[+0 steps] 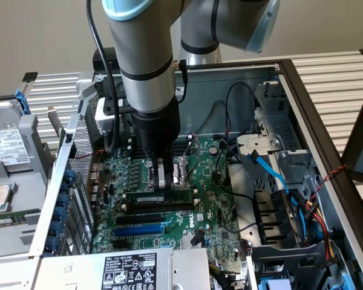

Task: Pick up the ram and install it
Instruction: 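Insert the ram into the slot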

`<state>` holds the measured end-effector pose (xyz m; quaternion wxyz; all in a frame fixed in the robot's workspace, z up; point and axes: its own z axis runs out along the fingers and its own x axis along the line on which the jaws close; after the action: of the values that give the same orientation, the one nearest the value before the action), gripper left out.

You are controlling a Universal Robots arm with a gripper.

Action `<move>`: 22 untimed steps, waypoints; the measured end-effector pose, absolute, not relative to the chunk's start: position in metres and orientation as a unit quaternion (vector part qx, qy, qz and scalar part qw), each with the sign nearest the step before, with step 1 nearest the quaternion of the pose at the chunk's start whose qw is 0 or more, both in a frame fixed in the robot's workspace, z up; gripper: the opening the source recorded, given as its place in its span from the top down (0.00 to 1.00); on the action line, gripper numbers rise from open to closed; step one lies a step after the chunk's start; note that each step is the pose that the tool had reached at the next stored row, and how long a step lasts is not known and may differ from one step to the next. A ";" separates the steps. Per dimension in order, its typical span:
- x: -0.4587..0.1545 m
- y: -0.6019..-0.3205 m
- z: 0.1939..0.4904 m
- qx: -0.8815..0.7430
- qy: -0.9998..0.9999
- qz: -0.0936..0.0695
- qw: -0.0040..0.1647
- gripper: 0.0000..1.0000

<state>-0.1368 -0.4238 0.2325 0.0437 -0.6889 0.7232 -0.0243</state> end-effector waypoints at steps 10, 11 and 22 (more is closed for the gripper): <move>-0.138 -0.424 0.231 -0.689 0.723 -0.024 0.044 0.87; -0.138 -0.424 0.231 -0.689 0.723 -0.024 0.044 0.87; -0.139 -0.424 0.231 -0.689 0.723 -0.026 0.045 0.87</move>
<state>-0.1385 -0.4237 0.2310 0.0453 -0.6887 0.7231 -0.0259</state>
